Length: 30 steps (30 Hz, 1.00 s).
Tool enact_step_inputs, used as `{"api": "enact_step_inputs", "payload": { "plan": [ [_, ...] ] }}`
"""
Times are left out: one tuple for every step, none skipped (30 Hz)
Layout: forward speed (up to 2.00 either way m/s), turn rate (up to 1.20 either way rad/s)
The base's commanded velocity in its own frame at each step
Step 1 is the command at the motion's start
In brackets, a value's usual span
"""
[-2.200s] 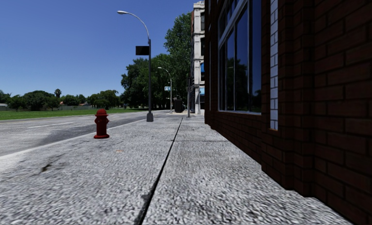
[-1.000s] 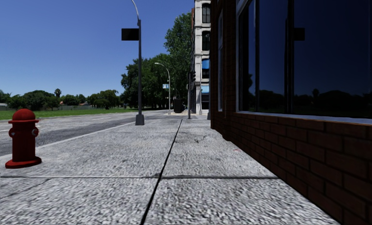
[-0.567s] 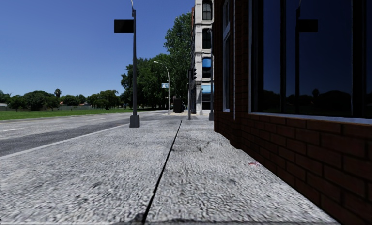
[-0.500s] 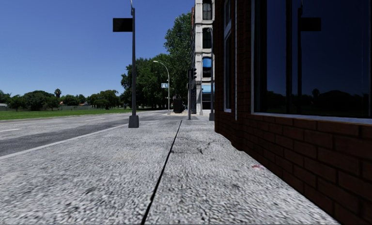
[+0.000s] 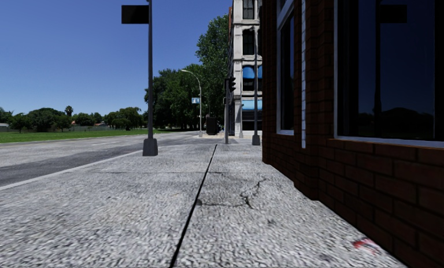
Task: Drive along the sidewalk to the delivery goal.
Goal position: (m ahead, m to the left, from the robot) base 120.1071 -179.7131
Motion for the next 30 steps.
{"api": "enact_step_inputs", "payload": {
  "plan": [
    [2.00,0.00],
    [2.00,0.00],
    [2.00,0.00],
    [2.00,0.00],
    [2.00,0.00],
    [2.00,0.00],
    [2.00,0.00],
    [2.00,0.00],
    [2.00,0.00],
    [2.00,0.00],
    [2.00,0.00],
    [2.00,0.00],
    [2.00,0.00],
    [2.00,0.00],
    [2.00,0.00],
    [2.00,0.00],
    [2.00,0.00],
    [2.00,0.00],
    [2.00,0.00],
    [2.00,0.00],
    [2.00,0.00],
    [2.00,0.00],
    [2.00,0.00],
    [2.00,0.00],
    [2.00,0.00],
    [2.00,0.00],
    [2.00,0.00],
    [2.00,0.00],
    [2.00,0.00],
    [2.00,0.00]
  ]
}}
